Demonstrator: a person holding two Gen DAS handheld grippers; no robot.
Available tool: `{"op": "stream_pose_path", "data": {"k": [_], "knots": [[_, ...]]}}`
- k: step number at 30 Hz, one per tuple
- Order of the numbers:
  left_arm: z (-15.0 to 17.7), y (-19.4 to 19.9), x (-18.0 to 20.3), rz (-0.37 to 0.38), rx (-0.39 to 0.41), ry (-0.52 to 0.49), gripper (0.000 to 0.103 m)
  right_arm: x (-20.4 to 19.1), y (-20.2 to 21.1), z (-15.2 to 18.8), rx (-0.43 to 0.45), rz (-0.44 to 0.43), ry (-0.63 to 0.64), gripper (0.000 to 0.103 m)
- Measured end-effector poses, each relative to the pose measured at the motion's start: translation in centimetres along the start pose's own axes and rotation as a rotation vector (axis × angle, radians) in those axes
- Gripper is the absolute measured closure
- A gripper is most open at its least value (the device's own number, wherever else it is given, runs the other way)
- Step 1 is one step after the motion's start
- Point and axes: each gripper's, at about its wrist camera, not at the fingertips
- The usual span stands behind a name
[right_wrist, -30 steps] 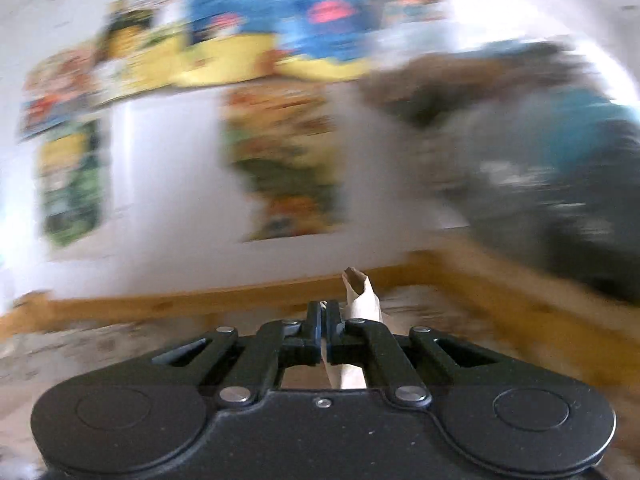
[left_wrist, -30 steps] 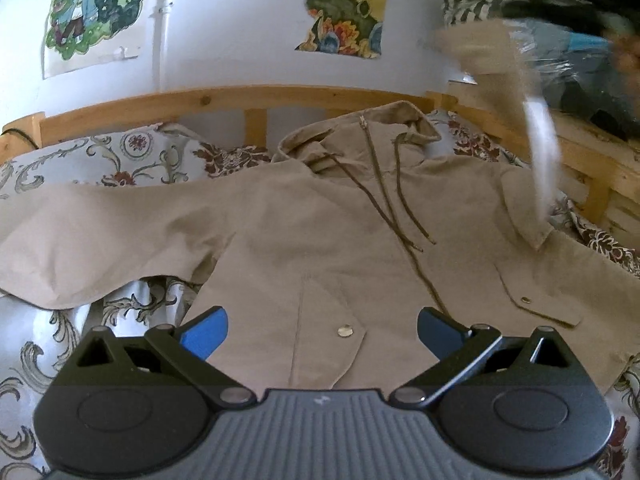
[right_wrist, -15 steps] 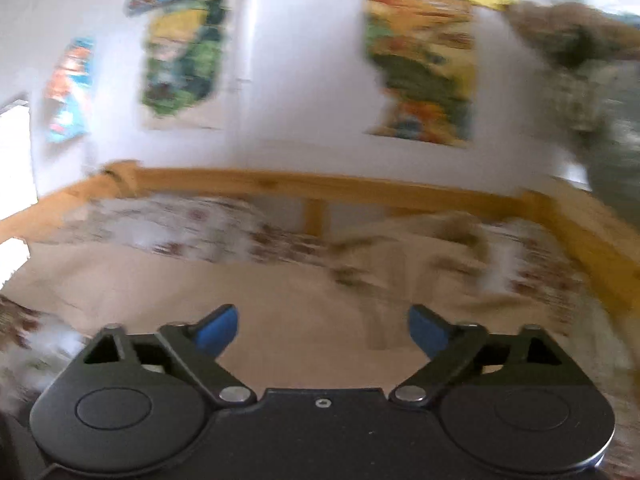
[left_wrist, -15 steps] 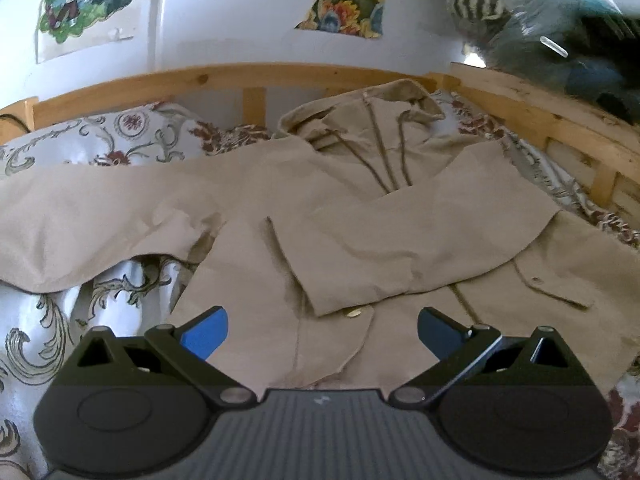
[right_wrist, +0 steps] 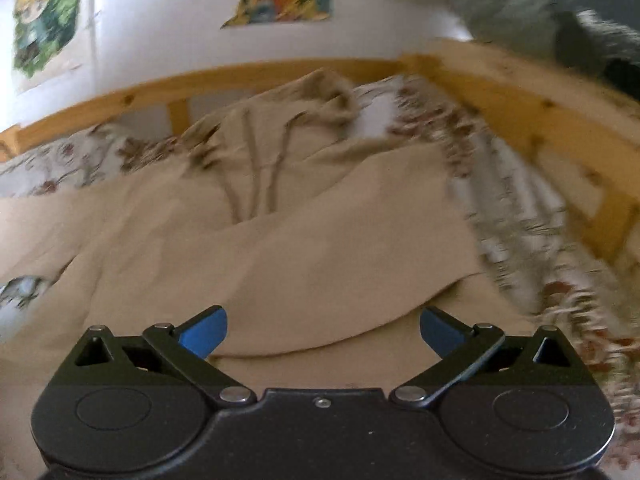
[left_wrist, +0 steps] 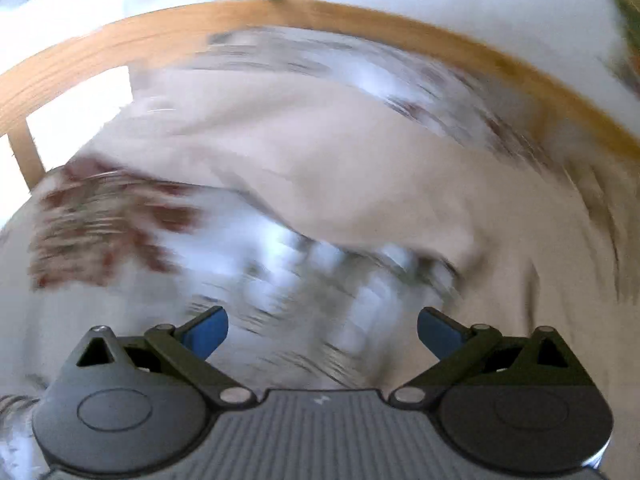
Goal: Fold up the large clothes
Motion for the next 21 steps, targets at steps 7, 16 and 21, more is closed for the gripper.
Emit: {"op": "stream_pose_path", "data": {"k": [7, 16, 21], "knots": [[-5.6, -1.4, -8.1, -0.11, 0.077, 0.294, 0.001, -3.7, -0.5, 1.0, -0.054, -0.065, 0.167, 0.001], [-5.4, -5.2, -10.7, -0.163, 0.22, 0.534, 0.008, -2.9, 0.9, 1.6, -0.044, -0.056, 0.204, 0.001], [-5.8, -6.0, -10.7, -0.113, 0.256, 0.525, 0.044, -2.3, 0.9, 1.5, -0.055, -0.051, 0.168, 0.001]]}}
Point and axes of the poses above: each gripper's, at about its wrist camera, not at the fingertips, and y roughly against the way its jaws point, x to its right, z to its underside, and after that the axes turned 8 degrees about -z, right-handed
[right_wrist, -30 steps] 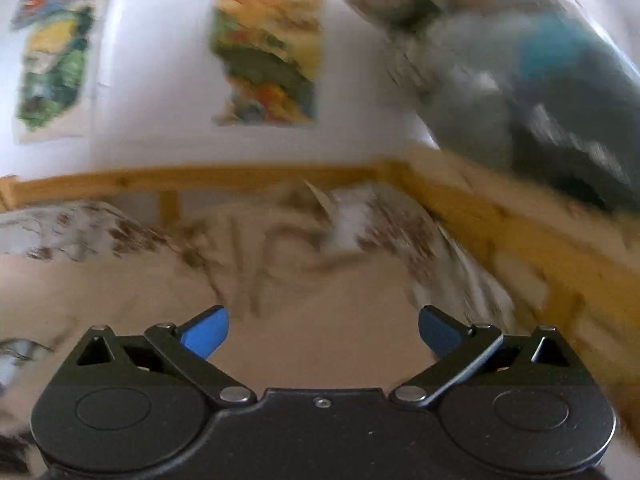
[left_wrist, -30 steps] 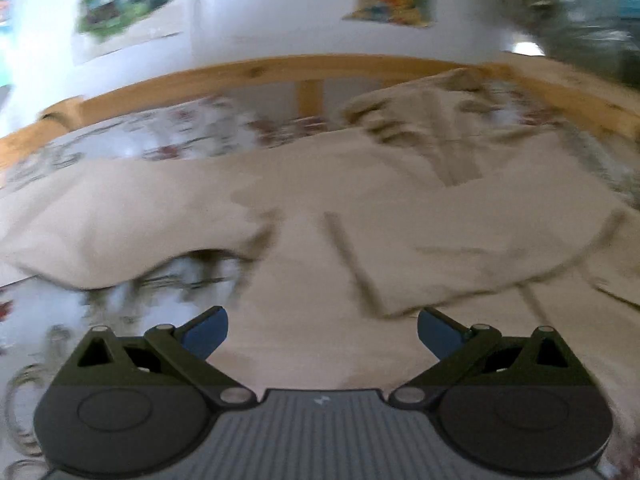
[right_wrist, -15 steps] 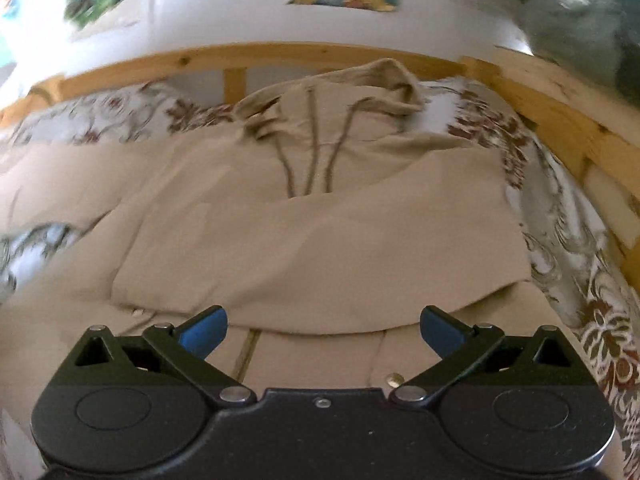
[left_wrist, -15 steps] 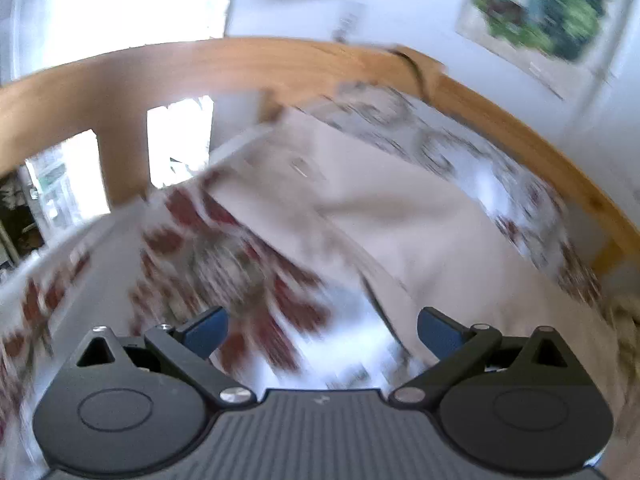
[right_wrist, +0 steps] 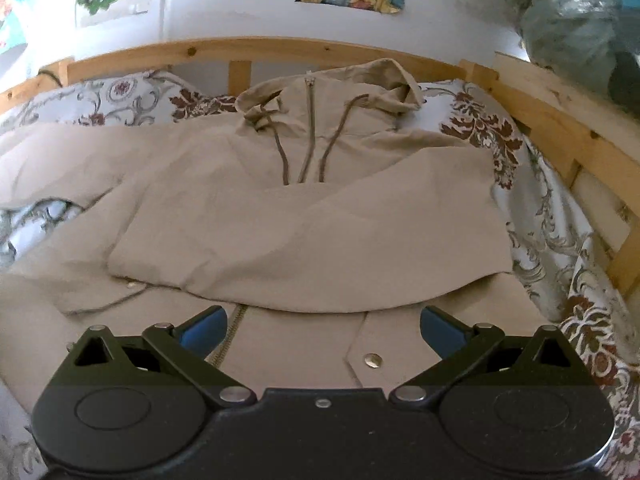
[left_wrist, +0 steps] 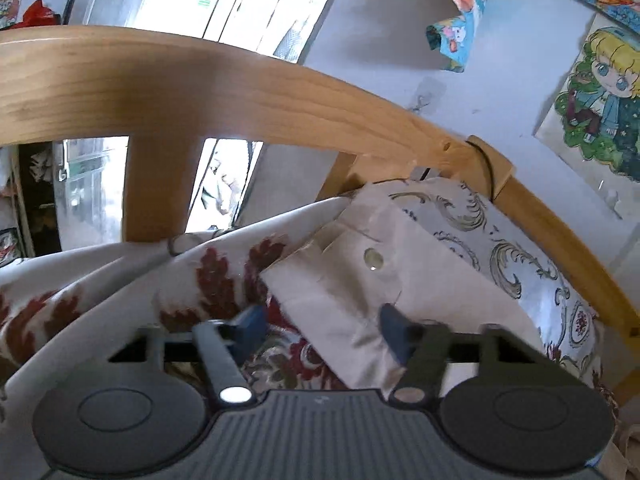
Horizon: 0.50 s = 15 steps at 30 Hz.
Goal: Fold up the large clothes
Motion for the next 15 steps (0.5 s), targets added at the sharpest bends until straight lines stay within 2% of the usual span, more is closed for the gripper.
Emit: {"op": "stream_pose_path", "data": {"k": [3, 6, 9, 10, 11, 15], "knots": [[-0.5, -0.3, -0.7, 0.045, -0.023, 0.056, 0.045, -0.1, 0.0, -0.4, 0.007, -0.009, -0.02, 0.001], [-0.8, -1.1, -1.5, 0.065, -0.055, 0.12, 0.042, -0.7, -0.2, -0.3, 0.0, -0.012, 0.012, 0.001], [-1.1, -1.5, -1.5, 0.074, -0.064, 0.133, 0.042, -1.0, -0.4, -0.2, -0.014, -0.01, 0.038, 0.001], [-1.2, -1.6, -1.4, 0.065, -0.058, 0.131, 0.057, -1.1, -0.4, -0.2, -0.017, -0.009, 0.04, 0.001], [-1.1, -1.6, -1.4, 0.054, -0.049, 0.125, 0.079, -1.0, -0.5, -0.2, -0.019, -0.005, 0.039, 0.001], [-0.7, -1.1, -1.2, 0.071, -0.017, 0.103, 0.092, -0.9, -0.5, -0.1, -0.02, 0.008, 0.034, 0.001]]}}
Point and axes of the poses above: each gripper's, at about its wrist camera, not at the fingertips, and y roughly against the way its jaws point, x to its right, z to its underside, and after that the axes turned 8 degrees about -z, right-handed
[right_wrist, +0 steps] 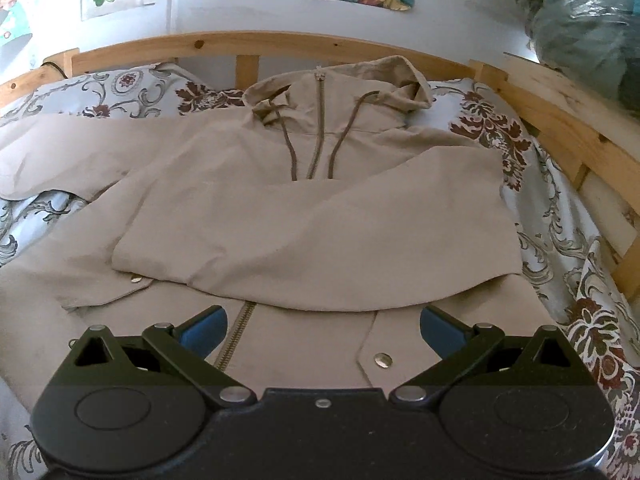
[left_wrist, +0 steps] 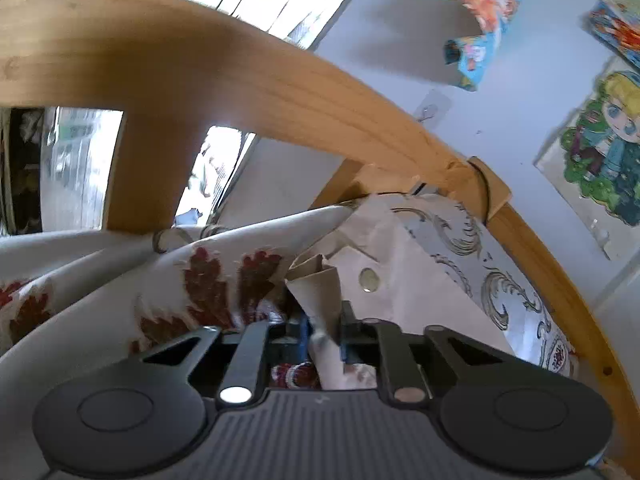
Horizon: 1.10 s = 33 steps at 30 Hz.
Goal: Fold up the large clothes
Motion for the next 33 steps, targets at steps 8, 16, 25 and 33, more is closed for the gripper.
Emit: {"op": "stream_pose_path", "data": {"k": [8, 16, 25, 33], "knots": [[1.7, 7.6, 4.6, 0.273, 0.205, -0.213, 0.096, 0.0, 0.4, -0.7, 0.026, 0.021, 0.007, 0.001], [6.5, 18.1, 13.6, 0.769, 0.249, -0.484, 0.096, 1.8, 1.3, -1.7, 0.109, 0.103, -0.029, 0.001], [21.8, 25.5, 22.0, 1.038, 0.003, -0.625, 0.096, 7.6, 3.2, -1.5, 0.184, 0.206, -0.241, 0.001], [31.4, 23.3, 21.2, 1.003, -0.407, -0.725, 0.072, 12.3, 4.7, 0.3, 0.239, 0.334, -0.386, 0.001]]}}
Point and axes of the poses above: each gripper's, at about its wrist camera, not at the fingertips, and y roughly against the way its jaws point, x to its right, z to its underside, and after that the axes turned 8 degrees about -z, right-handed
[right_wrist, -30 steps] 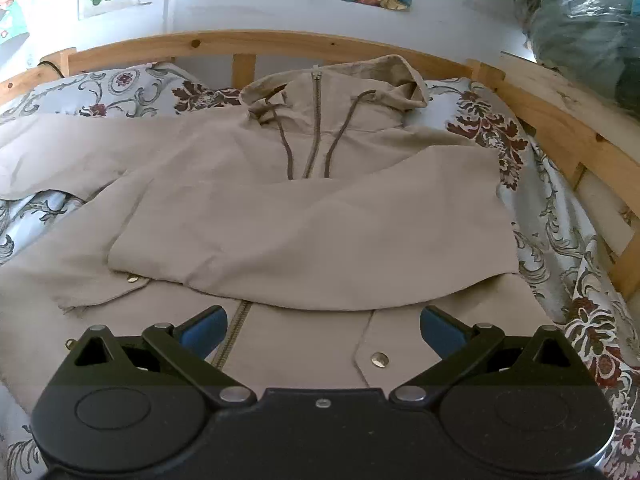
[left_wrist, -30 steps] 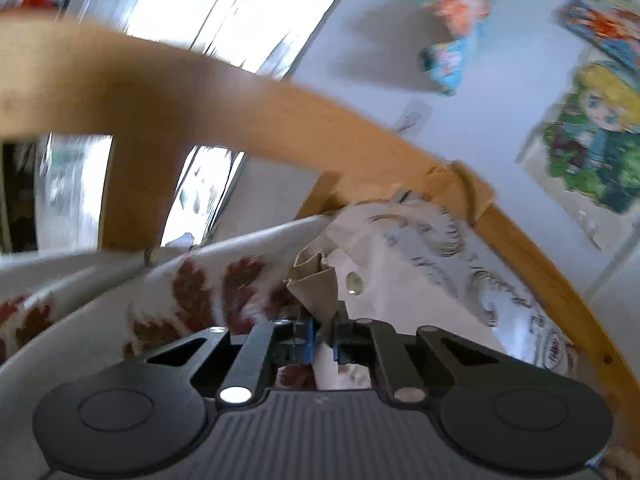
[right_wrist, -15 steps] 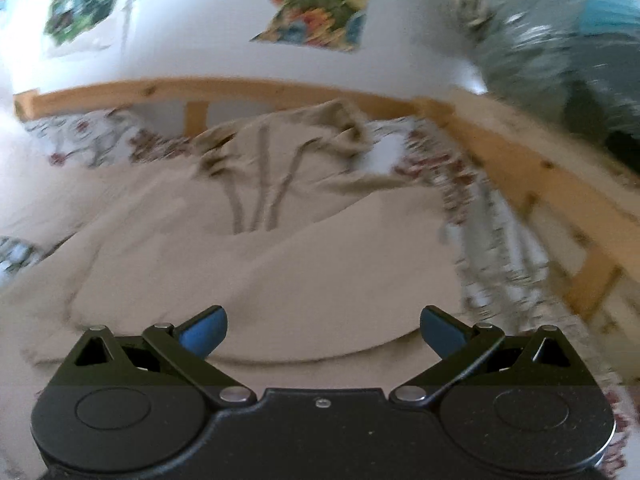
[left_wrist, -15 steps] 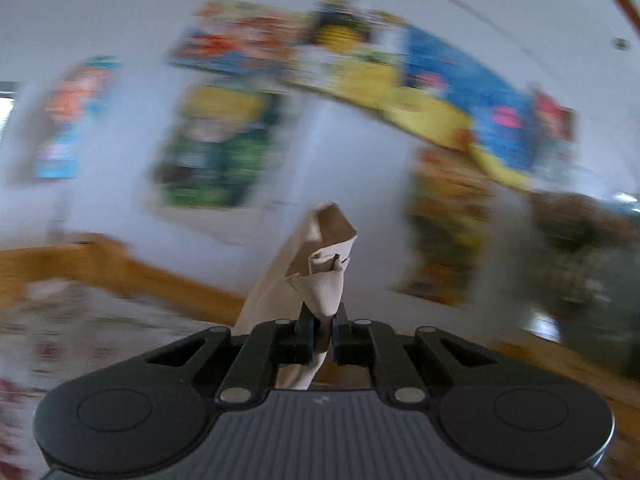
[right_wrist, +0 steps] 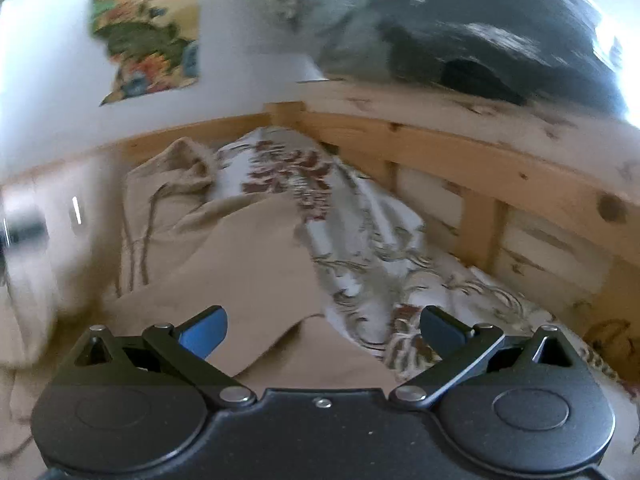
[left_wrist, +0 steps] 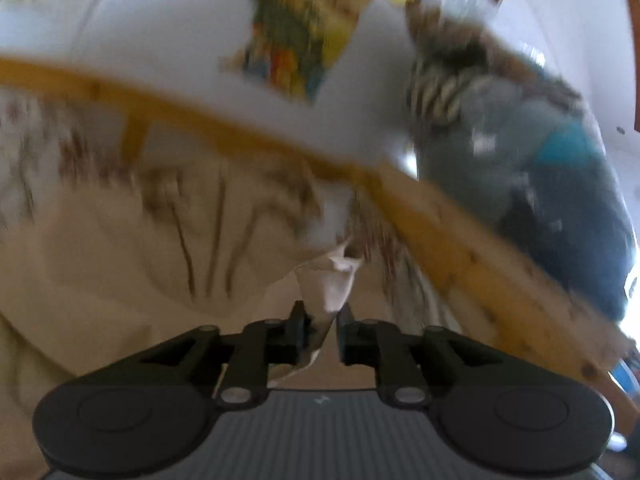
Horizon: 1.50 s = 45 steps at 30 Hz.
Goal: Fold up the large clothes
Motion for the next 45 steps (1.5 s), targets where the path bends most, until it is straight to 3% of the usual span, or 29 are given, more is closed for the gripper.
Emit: {"op": "stream_pose_path", "data": {"k": [1, 2, 4, 6, 10, 14, 17, 21, 25, 28, 31, 32, 34, 39, 43, 45], "knots": [[0.4, -0.1, -0.5, 0.014, -0.035, 0.012, 0.061, 0.5, 0.0, 0.0, 0.001, 0.005, -0.016, 0.001], [1.0, 0.3, -1.1, 0.016, -0.051, 0.025, 0.036, 0.9, 0.0, 0.0, 0.001, 0.009, -0.027, 0.001], [1.5, 1.6, -2.3, -0.033, -0.027, 0.017, 0.011, 1.4, 0.0, 0.0, 0.006, 0.009, -0.038, 0.001], [1.3, 3.2, -2.9, -0.103, 0.002, -0.063, 0.007, 1.4, 0.0, 0.0, 0.009, 0.0, -0.037, 0.001], [-0.9, 5.7, -4.3, -0.23, -0.026, -0.212, 0.003, 0.4, 0.1, 0.6, -0.005, -0.066, 0.004, 0.001], [-3.4, 7.4, -7.7, -0.419, -0.068, -0.341, 0.001, -2.1, -0.9, 1.5, -0.088, -0.119, 0.132, 0.001], [-4.0, 9.0, -11.9, -0.533, -0.094, -0.358, 0.001, -3.8, -1.8, 2.4, -0.171, -0.159, 0.208, 0.001], [-3.1, 9.4, -18.1, -0.632, -0.152, -0.239, 0.001, -5.6, -2.5, 4.0, -0.282, -0.222, 0.291, 0.001], [-2.6, 8.6, -22.1, -0.684, -0.231, -0.154, 0.006, -7.1, -3.1, 5.4, -0.385, -0.27, 0.387, 0.001], [-2.2, 8.5, -23.6, -0.624, -0.281, -0.132, 0.01, -7.5, -2.1, 5.4, -0.353, -0.229, 0.5, 0.001], [-1.8, 8.3, -23.9, -0.577, -0.394, -0.216, 0.016, -6.0, -0.4, 4.1, -0.317, -0.141, 0.553, 0.001], [-1.7, 8.3, -23.9, -0.584, -0.425, -0.26, 0.023, -5.0, 0.0, 3.5, -0.323, -0.114, 0.543, 0.001], [-1.4, 8.6, -24.0, -0.585, -0.446, -0.293, 0.024, -2.5, 0.6, 2.2, -0.357, -0.113, 0.474, 0.007], [-1.7, 9.2, -26.1, -0.545, -0.532, -0.187, 0.027, 4.4, 0.8, 1.3, -0.559, -0.263, 0.238, 0.032], [-1.9, 9.4, -26.6, -0.508, -0.558, -0.139, 0.062, 6.0, 1.4, 1.9, -0.575, -0.215, 0.234, 0.033], [-2.1, 9.9, -25.9, -0.507, -0.56, -0.166, 0.071, 6.5, 1.3, 2.4, -0.586, -0.205, 0.216, 0.034]]}}
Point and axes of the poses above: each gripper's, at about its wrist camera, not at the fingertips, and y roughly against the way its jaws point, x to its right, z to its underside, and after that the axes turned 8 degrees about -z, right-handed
